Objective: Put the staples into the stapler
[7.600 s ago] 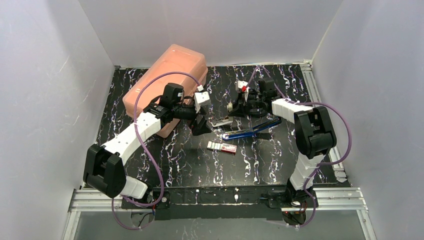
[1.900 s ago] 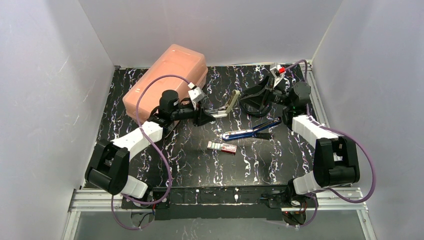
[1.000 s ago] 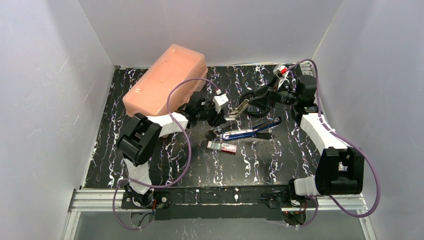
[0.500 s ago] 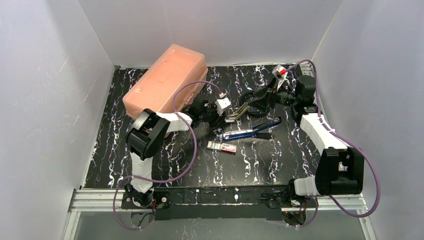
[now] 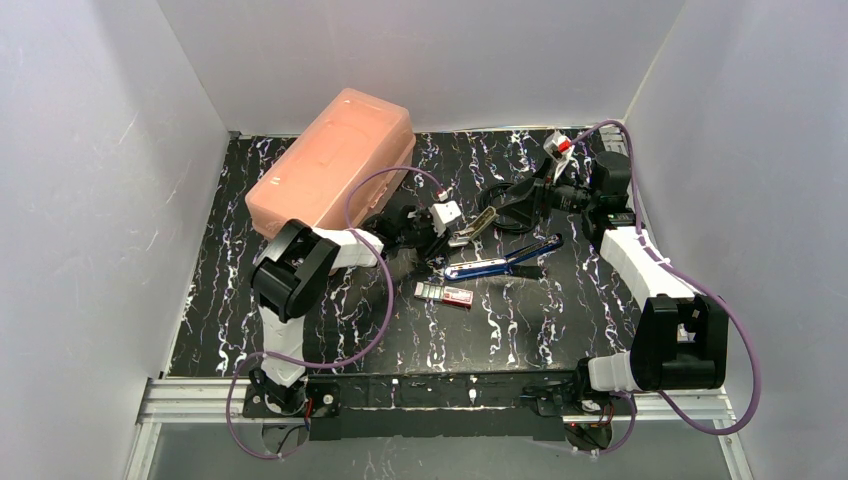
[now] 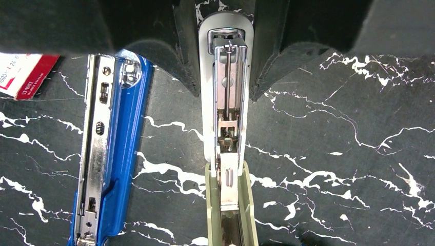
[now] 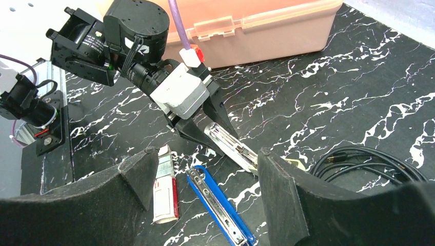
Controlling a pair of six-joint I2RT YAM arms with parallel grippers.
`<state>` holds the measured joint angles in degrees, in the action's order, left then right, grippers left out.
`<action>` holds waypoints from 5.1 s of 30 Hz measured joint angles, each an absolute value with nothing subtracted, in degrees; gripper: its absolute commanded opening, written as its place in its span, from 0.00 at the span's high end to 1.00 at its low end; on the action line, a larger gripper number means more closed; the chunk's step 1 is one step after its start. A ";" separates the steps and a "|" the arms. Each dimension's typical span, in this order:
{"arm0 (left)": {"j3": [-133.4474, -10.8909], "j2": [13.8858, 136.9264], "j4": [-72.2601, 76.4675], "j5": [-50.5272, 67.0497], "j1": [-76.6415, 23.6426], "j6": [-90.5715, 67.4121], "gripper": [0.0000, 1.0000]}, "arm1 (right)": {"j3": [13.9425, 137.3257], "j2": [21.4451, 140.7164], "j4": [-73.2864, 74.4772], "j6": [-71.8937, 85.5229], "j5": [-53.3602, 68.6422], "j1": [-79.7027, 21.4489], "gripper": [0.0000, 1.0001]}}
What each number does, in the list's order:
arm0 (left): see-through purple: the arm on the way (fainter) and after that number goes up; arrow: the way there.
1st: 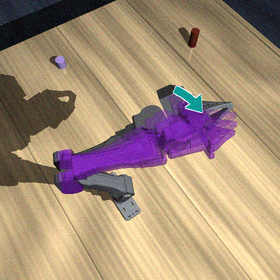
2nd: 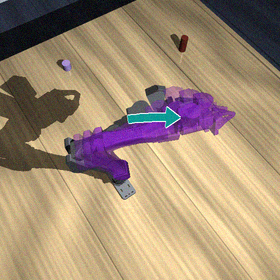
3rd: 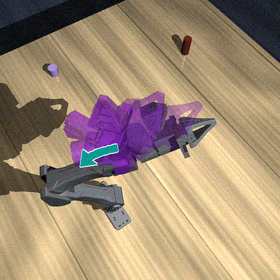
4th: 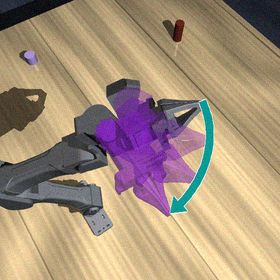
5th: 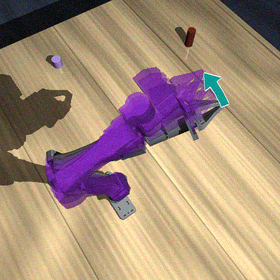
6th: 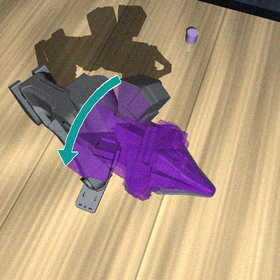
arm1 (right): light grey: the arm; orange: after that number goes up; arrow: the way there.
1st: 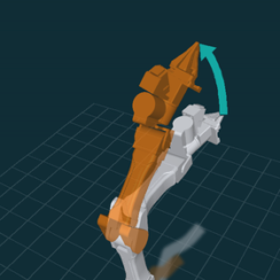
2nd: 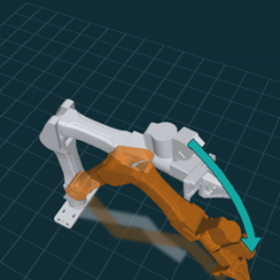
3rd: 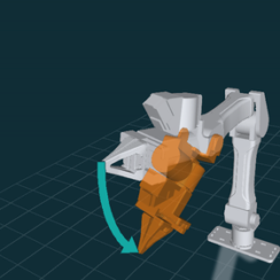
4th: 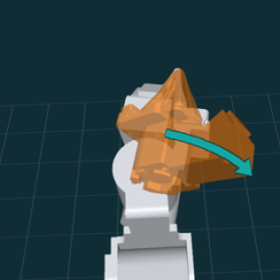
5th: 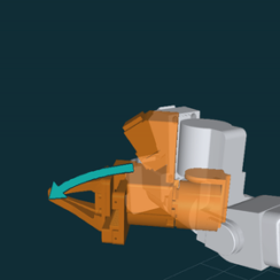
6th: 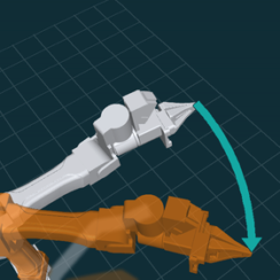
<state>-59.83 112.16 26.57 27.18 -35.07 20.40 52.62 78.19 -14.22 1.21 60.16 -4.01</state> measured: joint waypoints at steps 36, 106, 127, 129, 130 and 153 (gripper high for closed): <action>-53.04 87.00 11.35 24.25 -34.39 22.59 0.12 | 53.89 75.72 13.87 -24.69 47.33 -12.34 0.27; -62.61 102.10 -15.68 18.37 -38.87 -12.21 0.74 | 47.03 76.84 16.56 -34.76 34.44 -28.49 0.35; -62.74 102.67 -16.97 15.81 -39.97 -12.45 0.80 | 47.03 76.84 16.60 -34.96 34.44 -28.12 0.35; -62.74 102.67 -16.97 15.68 -39.99 -12.45 0.82 | 47.03 76.84 16.60 -34.98 34.44 -28.12 0.35; -62.74 102.67 -16.97 15.59 -39.99 -12.45 0.82 | 47.03 76.84 16.60 -34.98 34.44 -28.12 0.34; -62.74 102.67 -17.12 11.60 -41.08 -12.21 0.83 | 47.03 76.84 16.62 -35.22 34.44 -28.12 0.35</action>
